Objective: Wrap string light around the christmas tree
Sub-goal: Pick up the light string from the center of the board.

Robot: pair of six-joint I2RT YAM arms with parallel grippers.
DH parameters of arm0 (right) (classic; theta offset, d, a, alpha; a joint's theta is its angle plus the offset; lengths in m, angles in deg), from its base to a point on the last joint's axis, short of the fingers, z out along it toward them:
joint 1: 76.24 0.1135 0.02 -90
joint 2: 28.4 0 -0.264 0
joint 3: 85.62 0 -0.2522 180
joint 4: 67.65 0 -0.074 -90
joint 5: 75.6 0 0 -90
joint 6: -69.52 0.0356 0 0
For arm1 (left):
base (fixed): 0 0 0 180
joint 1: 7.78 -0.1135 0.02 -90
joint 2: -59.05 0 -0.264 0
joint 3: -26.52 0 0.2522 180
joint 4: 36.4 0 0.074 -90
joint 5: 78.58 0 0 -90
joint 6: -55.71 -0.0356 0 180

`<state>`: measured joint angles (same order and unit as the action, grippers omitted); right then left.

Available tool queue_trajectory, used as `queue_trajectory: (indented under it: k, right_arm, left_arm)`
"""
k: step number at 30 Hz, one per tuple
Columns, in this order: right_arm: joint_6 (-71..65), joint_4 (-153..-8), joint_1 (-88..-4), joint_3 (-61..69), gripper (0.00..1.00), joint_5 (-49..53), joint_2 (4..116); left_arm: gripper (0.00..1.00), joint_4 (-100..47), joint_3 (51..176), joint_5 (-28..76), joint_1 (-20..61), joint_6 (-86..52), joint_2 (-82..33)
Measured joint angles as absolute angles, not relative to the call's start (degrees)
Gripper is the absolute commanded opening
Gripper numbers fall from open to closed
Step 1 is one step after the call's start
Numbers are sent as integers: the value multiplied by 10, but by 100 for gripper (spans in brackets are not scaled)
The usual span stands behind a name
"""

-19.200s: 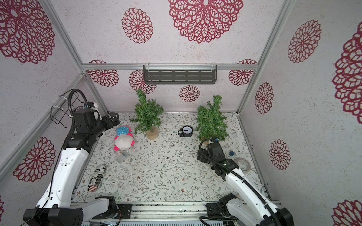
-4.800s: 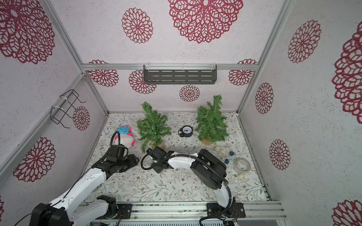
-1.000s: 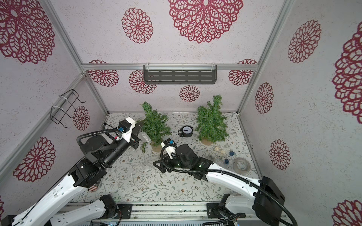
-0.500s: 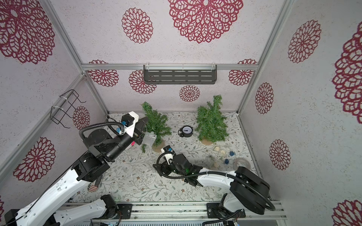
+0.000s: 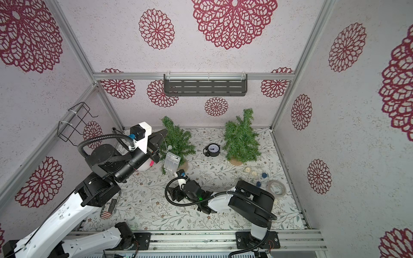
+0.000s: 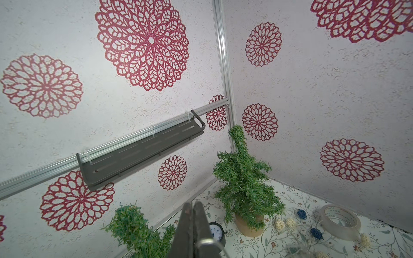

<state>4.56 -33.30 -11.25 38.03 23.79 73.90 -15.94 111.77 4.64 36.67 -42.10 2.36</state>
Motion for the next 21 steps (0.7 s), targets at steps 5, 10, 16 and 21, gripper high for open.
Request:
queue_trajectory:
  k: [5,10,16,21]
  right_arm:
    - [53,-320,-113,379,74,254,759]
    - [67,-310,-113,381,71,264,769]
    - [72,-291,-113,378,70,276,782]
    - [78,-271,-113,351,69,297,822]
  left_arm:
    - [1,-160,1098,45,367,-414,25]
    - [1,-163,1077,45,367,-409,28]
    - [1,-160,1071,43,367,-402,35]
    - [1,-145,1090,45,367,-388,46]
